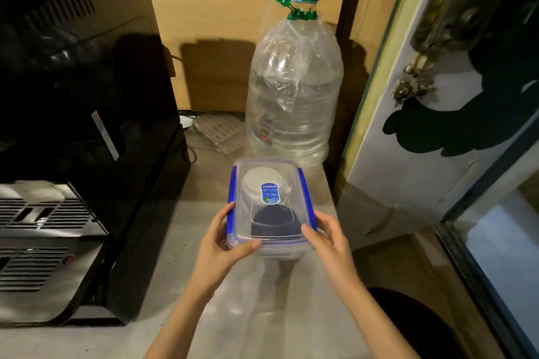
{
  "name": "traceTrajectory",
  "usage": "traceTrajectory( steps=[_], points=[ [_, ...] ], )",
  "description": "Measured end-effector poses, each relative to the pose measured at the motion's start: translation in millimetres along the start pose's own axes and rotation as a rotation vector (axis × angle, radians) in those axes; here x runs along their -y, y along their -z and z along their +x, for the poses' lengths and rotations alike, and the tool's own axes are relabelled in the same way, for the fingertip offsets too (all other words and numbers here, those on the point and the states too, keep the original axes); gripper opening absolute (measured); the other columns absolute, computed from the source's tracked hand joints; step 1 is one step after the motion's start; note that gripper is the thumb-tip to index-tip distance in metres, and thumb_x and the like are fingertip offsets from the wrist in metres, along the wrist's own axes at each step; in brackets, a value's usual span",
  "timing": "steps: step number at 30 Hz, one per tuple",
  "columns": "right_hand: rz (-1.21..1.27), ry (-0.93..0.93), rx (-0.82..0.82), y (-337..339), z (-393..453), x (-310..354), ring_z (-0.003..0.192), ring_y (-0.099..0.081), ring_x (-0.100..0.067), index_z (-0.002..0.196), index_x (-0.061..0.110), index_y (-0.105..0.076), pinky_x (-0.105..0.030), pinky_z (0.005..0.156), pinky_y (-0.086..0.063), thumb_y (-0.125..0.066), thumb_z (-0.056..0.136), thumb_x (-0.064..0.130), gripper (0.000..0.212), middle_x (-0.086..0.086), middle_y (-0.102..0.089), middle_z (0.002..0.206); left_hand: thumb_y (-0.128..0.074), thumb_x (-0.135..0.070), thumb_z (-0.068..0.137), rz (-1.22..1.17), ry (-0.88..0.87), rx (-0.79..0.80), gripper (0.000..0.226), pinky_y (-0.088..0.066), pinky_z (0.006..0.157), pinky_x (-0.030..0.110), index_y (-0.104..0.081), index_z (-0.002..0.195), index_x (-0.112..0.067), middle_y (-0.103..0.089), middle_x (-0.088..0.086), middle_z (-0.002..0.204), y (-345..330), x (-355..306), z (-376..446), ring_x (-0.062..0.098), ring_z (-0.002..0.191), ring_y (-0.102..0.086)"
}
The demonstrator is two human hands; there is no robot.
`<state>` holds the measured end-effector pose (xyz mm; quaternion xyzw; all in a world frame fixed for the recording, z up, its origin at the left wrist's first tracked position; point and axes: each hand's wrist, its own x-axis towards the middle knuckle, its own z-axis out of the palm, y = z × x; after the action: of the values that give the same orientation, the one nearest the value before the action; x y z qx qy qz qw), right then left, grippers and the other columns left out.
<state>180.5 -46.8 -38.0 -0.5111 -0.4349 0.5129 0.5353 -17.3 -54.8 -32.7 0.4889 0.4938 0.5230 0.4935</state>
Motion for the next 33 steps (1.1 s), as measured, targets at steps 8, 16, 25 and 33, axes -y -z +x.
traceTrajectory(
  steps=[8,16,25,33],
  points=[
    [0.049,0.392,0.140,-10,8,157,0.106,-0.063,-0.004,0.114,0.037,-0.055,-0.019,0.083,-0.055,-0.080,0.040,0.064,0.082,0.018,-0.068,0.112,-0.089,-0.042,0.029,0.114,-0.416,-0.041,0.103,-0.049,0.090,0.012,-0.044,0.121,-0.053,-0.065,-0.014,0.118,-10,-149,26,0.001,0.109,-0.061],
    [-0.032,0.815,0.097,-21,30,292,0.116,-0.055,0.004,0.125,0.045,-0.050,-0.013,0.091,-0.047,-0.082,0.037,0.062,0.095,0.018,-0.060,0.127,-0.084,-0.035,0.029,0.008,-0.736,-0.056,0.089,-0.056,0.068,0.013,-0.054,0.111,-0.052,-0.071,-0.024,0.101,-28,-289,59,0.001,0.089,-0.070],
    [-0.070,1.108,0.010,-23,47,419,0.104,-0.059,0.004,0.124,0.034,-0.052,-0.011,0.077,-0.053,-0.074,0.062,0.053,0.069,0.016,-0.066,0.112,-0.075,-0.043,0.043,0.148,-0.987,-0.101,0.087,-0.053,0.058,0.006,-0.041,0.123,-0.040,-0.053,-0.024,0.096,-50,-425,85,-0.008,0.078,-0.063],
    [-0.150,1.191,-0.097,-29,104,514,0.102,-0.059,-0.008,0.129,0.021,-0.048,-0.014,0.074,-0.052,-0.066,0.076,0.043,0.060,0.006,-0.061,0.117,-0.078,-0.055,0.050,0.205,-0.986,-0.162,0.094,-0.055,0.088,0.039,-0.038,0.126,-0.015,-0.057,0.009,0.124,-72,-509,150,0.022,0.107,-0.060]
  ],
)
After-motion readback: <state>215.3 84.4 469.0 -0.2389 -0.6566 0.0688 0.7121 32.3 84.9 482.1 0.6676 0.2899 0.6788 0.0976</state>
